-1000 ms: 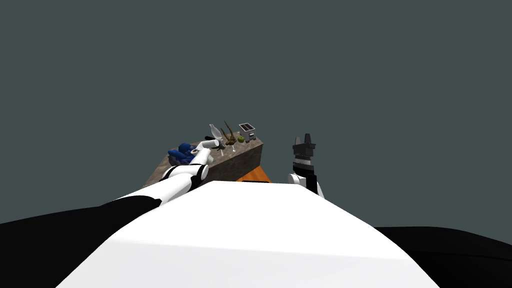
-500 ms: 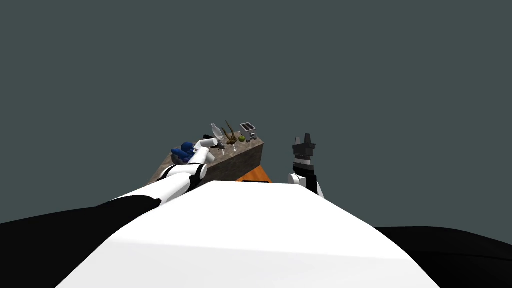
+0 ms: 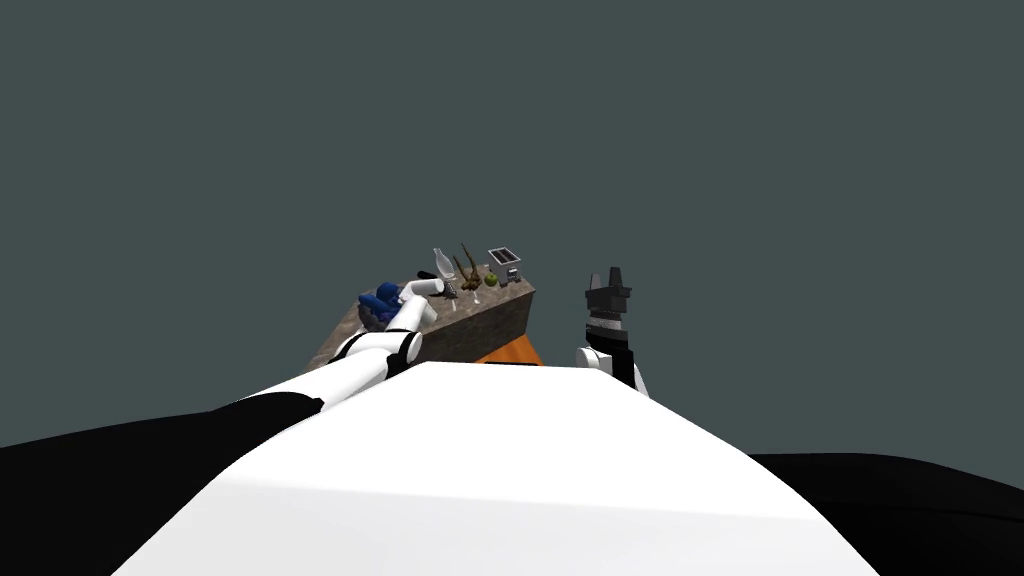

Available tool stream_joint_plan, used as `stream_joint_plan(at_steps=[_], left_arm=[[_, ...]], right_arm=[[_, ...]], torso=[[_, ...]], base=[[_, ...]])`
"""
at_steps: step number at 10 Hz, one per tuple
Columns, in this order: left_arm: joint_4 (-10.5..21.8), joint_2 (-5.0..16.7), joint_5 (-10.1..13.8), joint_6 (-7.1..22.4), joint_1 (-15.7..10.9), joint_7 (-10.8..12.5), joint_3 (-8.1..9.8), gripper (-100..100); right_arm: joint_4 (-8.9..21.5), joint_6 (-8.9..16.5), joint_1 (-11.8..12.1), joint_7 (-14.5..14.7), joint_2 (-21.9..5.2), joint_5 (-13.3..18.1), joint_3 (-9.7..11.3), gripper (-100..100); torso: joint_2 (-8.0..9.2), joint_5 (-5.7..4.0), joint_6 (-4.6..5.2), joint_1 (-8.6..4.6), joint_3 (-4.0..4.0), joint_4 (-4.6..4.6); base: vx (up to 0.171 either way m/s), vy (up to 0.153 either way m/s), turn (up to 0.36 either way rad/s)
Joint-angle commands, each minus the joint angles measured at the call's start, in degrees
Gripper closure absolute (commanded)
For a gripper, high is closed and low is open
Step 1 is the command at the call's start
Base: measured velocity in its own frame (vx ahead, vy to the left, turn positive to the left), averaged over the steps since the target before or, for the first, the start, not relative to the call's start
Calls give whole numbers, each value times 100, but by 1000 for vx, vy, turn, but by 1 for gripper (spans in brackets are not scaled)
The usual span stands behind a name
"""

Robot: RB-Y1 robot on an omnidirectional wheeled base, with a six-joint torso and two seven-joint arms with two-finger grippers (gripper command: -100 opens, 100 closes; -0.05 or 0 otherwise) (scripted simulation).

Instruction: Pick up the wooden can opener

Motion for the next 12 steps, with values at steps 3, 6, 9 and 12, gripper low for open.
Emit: stream_joint_plan(at_steps=[3,6,9,12], left_arm=[[-463,-389,-226,131,143,57,-171,-100],[-602,-522,-307,164,173,74,-229,-100],[-618,-533,-315,184,175,84,-235,100],[-619,-530,-315,181,173,85,-232,0]], right_arm=[[0,0,-1,0,0,0,0,0],[0,0,-1,0,0,0,1,0],[0,0,-2,0,0,0,1,0],[0,0,-3,0,0,0,1,0]], torso=[[-5,0,3,0,-4,-2],[10,-1,4,-5,5,2],[37,-3,4,-7,21,9],[42,-2,6,-10,23,8]], base=[[106,30,192],[59,12,107],[2,0,-1],[0,0,0]])
